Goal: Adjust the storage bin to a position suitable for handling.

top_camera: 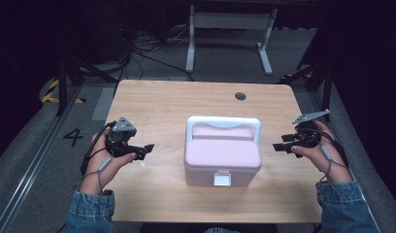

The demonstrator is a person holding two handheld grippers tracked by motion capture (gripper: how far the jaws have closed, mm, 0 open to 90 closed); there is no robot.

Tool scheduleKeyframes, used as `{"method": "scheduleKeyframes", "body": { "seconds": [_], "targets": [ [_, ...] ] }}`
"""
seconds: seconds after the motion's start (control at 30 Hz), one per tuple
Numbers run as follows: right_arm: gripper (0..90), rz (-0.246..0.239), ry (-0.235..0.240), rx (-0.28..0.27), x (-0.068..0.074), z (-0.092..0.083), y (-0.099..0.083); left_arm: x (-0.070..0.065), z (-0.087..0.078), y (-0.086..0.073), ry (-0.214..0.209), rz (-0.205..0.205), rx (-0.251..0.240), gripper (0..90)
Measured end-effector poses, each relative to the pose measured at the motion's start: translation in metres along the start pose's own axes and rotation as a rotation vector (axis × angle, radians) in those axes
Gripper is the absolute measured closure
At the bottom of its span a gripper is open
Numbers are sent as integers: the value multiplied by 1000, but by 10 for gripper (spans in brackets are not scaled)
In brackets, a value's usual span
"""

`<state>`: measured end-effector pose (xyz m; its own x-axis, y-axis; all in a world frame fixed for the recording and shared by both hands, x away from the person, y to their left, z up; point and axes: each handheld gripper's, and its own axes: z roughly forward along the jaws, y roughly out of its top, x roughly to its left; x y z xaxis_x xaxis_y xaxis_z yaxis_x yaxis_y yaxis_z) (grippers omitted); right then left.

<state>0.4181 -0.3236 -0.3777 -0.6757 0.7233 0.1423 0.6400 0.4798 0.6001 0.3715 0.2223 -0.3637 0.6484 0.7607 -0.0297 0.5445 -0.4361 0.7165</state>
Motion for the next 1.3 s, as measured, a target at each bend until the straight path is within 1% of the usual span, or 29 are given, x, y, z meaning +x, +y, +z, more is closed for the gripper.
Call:
{"method": "scheduleKeyframes", "body": {
  "seconds": [0.07, 0.1, 0.13, 0.2, 0.23, 0.27, 0.3, 0.33, 0.37, 0.43, 0.47, 0.5, 0.53, 0.57, 0.67, 0.7, 0.73, 0.77, 0.83, 0.9, 0.93, 0.97, 1.0, 1.03, 1.13, 1.2, 1.23, 1.27, 1.3],
  "targets": [
    [487, -50, -2, 4, 0, 2, 0, -1, 0, 1, -6, 1, -1, 231],
    [494, -75, -22, 12, 0, 2, 0, -3, 0, 2, -15, 2, 10, 266],
    [506, -72, -29, 6, 0, 1, 0, -3, 0, 3, -18, 9, 17, 287],
    [508, -75, -34, -11, 0, -1, -1, -3, 1, 3, -23, 2, 21, 302],
    [506, -78, -35, -21, -1, -2, -1, -3, 1, 3, -23, 2, 21, 330],
    [506, -78, -35, -21, -1, -2, -1, -3, 1, 4, -36, -6, 28, 330],
    [497, -80, -35, -28, -1, -3, -2, -3, 2, 4, -49, -6, 16, 358],
    [497, -80, -35, -28, -1, -3, -2, -3, 2, 4, -49, -6, 16, 360],
    [498, -56, -31, -29, -1, -4, -3, -4, 3, 5, -53, -9, 13, 378],
    [497, -48, -29, -26, -1, -4, -4, -4, 3, 6, -59, -4, 7, 398],
    [487, -60, -33, -28, -1, -5, -5, -5, 2, 8, -59, 1, -22, 401],
    [482, -59, -32, -31, 0, -5, -5, -5, 2, 8, -59, 1, -22, 412],
    [477, -58, -33, -33, 0, -6, -5, -7, 0, 10, -78, 8, -50, 422],
    [470, -58, -37, -37, 0, -7, -5, -8, 0, 11, -84, 13, -67, 422],
    [469, -51, -41, -39, 0, -8, -7, -12, -1, 16, -137, -15, -125, 422],
    [469, -51, -41, -39, 0, -8, -7, -12, -1, 16, -137, -15, -125, 418],
    [468, -41, -43, -39, 0, -9, -8, -15, -1, 19, -143, -16, -150, 417],
    [468, -41, -42, -39, 0, -10, -9, -15, -1, 19, -143, -16, -150, 414],
    [468, -37, -37, -42, 1, -10, -11, -18, -1, 23, -130, -1, -150, 404],
    [468, -31, -39, -45, 2, -11, -12, -20, 0, 26, -106, 48, -162, 397],
    [468, -29, -40, -46, 2, -12, -13, -20, 1, 28, -100, 64, -162, 397],
    [468, -30, -41, -48, 3, -12, -14, -21, 1, 30, -107, 61, -167, 398],
    [468, -28, -39, -49, 3, -12, -15, -22, 0, 32, -110, 74, -173, 398],
    [468, -25, -37, -47, 3, -12, -16, -24, 0, 34, -116, 70, -185, 398],
    [466, -17, -41, -41, 3, -12, -20, -30, 1, 41, -142, 112, -220, 400],
    [464, -11, -42, -36, 3, -11, -22, -35, 2, 47, -158, 122, -236, 401],
    [464, -11, -42, -36, 3, -11, -22, -35, 2, 47, -158, 122, -236, 400],
    [464, -11, -42, -36, 3, -11, -22, -38, 3, 50, -175, 122, -246, 400],
    [463, -8, -45, -36, 4, -12, -24, -42, 7, 55, -212, 112, -261, 399]
  ]
}}
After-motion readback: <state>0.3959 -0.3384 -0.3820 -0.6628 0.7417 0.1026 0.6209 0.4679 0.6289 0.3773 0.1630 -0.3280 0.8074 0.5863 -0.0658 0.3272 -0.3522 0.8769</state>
